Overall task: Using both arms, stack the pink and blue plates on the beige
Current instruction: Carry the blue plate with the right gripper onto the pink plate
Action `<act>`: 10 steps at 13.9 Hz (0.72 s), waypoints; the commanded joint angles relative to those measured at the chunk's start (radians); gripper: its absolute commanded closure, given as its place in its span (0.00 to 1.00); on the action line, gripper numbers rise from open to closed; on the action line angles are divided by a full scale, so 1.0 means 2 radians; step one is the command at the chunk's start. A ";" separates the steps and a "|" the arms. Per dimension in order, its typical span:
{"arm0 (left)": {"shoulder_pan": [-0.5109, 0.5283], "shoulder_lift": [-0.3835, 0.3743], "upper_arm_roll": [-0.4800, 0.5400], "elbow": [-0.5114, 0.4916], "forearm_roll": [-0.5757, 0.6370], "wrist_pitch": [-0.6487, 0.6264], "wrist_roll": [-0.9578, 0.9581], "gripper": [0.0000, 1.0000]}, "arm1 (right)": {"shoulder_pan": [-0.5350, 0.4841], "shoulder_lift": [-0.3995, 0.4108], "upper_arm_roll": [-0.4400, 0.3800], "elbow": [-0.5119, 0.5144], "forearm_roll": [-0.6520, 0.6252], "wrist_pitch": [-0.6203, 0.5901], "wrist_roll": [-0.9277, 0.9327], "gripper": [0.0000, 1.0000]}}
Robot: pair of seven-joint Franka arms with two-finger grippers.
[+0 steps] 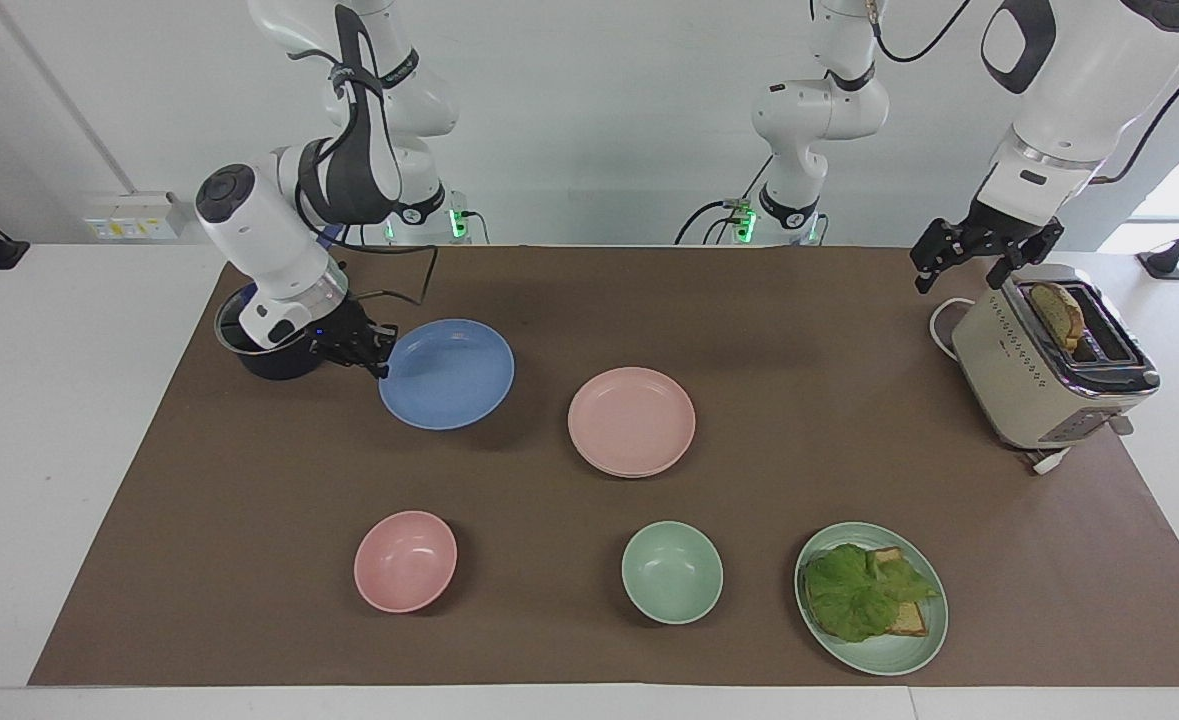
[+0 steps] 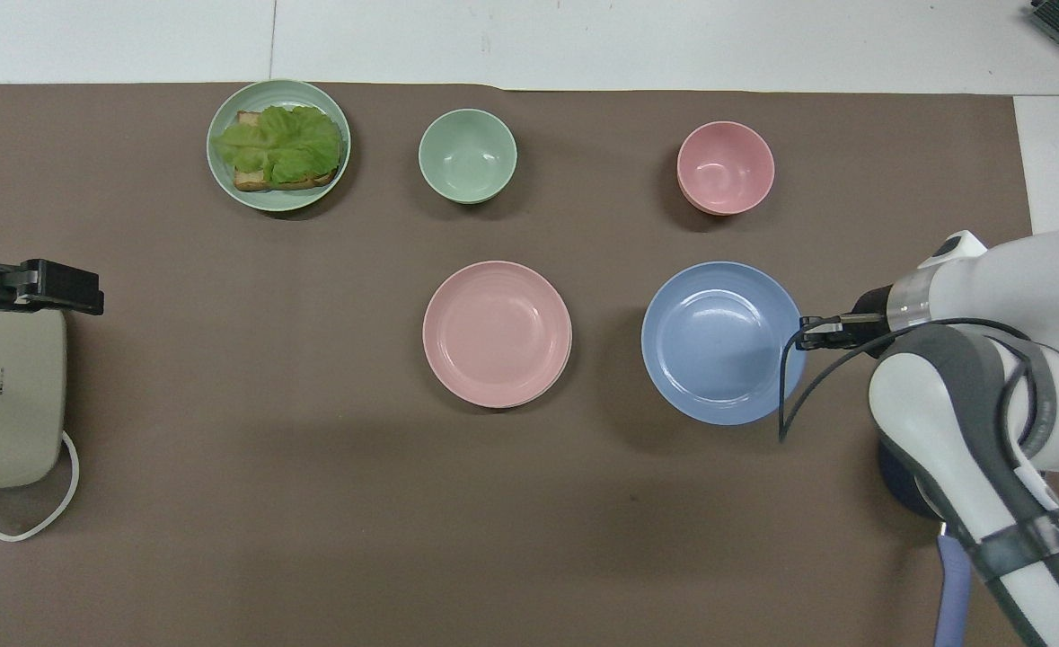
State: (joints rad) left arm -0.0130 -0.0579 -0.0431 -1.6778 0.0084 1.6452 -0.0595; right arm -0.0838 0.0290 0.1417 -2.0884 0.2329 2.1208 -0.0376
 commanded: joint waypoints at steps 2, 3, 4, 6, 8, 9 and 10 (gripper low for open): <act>0.007 -0.004 -0.001 0.041 0.000 -0.055 0.007 0.00 | 0.053 0.021 0.001 0.016 0.009 0.035 0.076 1.00; 0.006 -0.003 -0.001 0.050 0.000 -0.062 0.007 0.00 | 0.067 0.025 0.001 0.020 0.009 0.044 0.098 1.00; 0.005 -0.002 -0.003 0.051 0.001 -0.063 0.006 0.00 | 0.082 0.028 0.001 0.030 0.009 0.044 0.118 1.00; 0.006 -0.006 -0.004 0.047 -0.001 -0.065 0.004 0.00 | 0.102 0.045 0.001 0.049 0.009 0.043 0.154 1.00; 0.007 -0.006 -0.005 0.049 0.000 -0.063 0.002 0.00 | 0.125 0.061 0.001 0.056 0.009 0.055 0.176 1.00; 0.007 -0.006 -0.005 0.049 0.000 -0.063 0.002 0.00 | 0.128 0.065 0.001 0.058 0.012 0.056 0.178 1.00; 0.008 -0.006 -0.004 0.049 0.000 -0.063 0.002 0.00 | 0.132 0.073 0.002 0.061 0.012 0.056 0.179 1.00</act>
State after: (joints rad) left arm -0.0125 -0.0678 -0.0436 -1.5924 0.0082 1.5402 -0.0593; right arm 0.1705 0.1333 0.1470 -1.9995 0.2329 2.2223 0.3083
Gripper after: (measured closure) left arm 0.000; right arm 0.965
